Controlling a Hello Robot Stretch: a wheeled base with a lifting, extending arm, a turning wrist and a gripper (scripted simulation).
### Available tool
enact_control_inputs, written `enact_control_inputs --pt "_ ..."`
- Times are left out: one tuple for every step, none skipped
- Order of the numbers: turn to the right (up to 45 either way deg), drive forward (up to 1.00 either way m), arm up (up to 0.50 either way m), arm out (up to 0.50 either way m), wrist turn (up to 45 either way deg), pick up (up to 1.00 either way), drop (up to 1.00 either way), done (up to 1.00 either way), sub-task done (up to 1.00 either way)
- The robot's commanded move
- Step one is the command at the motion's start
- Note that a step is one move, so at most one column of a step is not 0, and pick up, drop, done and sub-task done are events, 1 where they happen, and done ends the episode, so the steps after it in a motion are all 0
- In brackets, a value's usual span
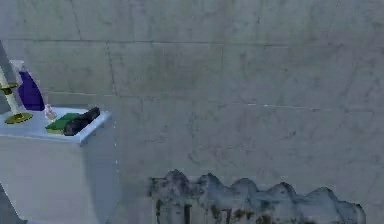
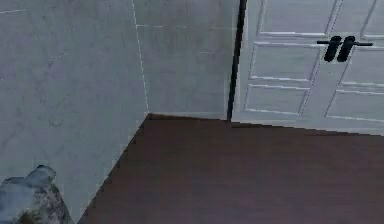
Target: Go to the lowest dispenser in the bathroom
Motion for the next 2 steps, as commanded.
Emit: enact_control_inputs --pt "45.0 0.00 0.00 0.00 0.0 0.00 0.00 0.00 0.00" --pt "45.0 0.00 0.00 0.00 0.0 0.00 0.00 0.00 0.00"
